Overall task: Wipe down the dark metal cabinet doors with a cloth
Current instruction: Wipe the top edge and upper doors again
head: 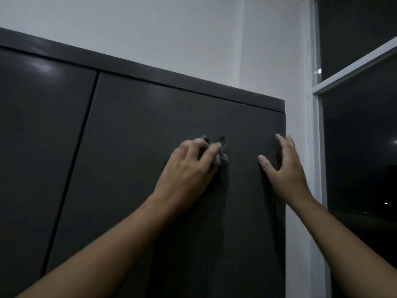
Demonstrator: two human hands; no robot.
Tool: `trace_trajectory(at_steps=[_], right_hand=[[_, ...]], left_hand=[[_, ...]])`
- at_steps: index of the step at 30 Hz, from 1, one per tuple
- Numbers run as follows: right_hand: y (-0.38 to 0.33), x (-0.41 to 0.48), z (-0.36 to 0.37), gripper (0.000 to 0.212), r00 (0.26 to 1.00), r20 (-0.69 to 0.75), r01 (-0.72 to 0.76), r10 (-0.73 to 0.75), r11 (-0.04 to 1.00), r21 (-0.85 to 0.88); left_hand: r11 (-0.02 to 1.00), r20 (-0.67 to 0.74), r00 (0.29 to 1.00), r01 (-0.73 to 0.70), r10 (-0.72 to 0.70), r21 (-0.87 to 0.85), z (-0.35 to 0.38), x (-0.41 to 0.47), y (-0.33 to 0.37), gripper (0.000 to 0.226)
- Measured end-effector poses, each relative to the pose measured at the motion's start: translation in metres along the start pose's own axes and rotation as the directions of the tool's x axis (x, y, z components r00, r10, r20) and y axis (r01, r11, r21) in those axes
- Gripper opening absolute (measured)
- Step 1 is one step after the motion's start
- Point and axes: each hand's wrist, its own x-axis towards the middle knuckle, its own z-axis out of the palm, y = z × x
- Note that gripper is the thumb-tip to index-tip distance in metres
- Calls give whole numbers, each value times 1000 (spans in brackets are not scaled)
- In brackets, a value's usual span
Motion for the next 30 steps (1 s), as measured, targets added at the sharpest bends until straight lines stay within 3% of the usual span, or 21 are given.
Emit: trace_trajectory(at_steps=[3, 6, 12, 17, 20, 22, 27, 30], right_hand=[[1, -11, 4, 83, 981, -38, -178, 190, 964, 199], [9, -18, 2, 74, 977, -25, -202, 213, 950, 239], [40, -21, -29, 46, 976, 106, -215, 189, 898, 383], [56, -24, -43, 41, 955, 222, -280, 199, 851, 443], [56, -26, -39, 32, 951, 247, -292, 186, 804, 519], [56, -26, -35, 27, 952, 233, -294, 197, 797, 527], [57, -26, -33, 29, 947, 242, -307, 211, 813, 495], [58, -25, -35, 29, 942, 260, -316, 212, 818, 480]], left_hand=[[980, -76, 977, 197, -198, -14, 5, 35, 6, 55], [965, -75, 963, 252, -257, -73, 16, 66, 24, 57], [997, 77, 997, -14, 20, -71, 45, 82, 86, 59], [961, 134, 951, -277, 278, -21, 65, 80, 112, 50], [938, 175, 928, -343, 330, 51, 61, 102, 111, 49], [949, 206, 937, -304, 282, 83, 56, 126, 106, 52], [995, 105, 994, 2, -13, 98, 47, 188, 83, 49], [993, 48, 996, 67, -71, 93, 50, 193, 84, 45]])
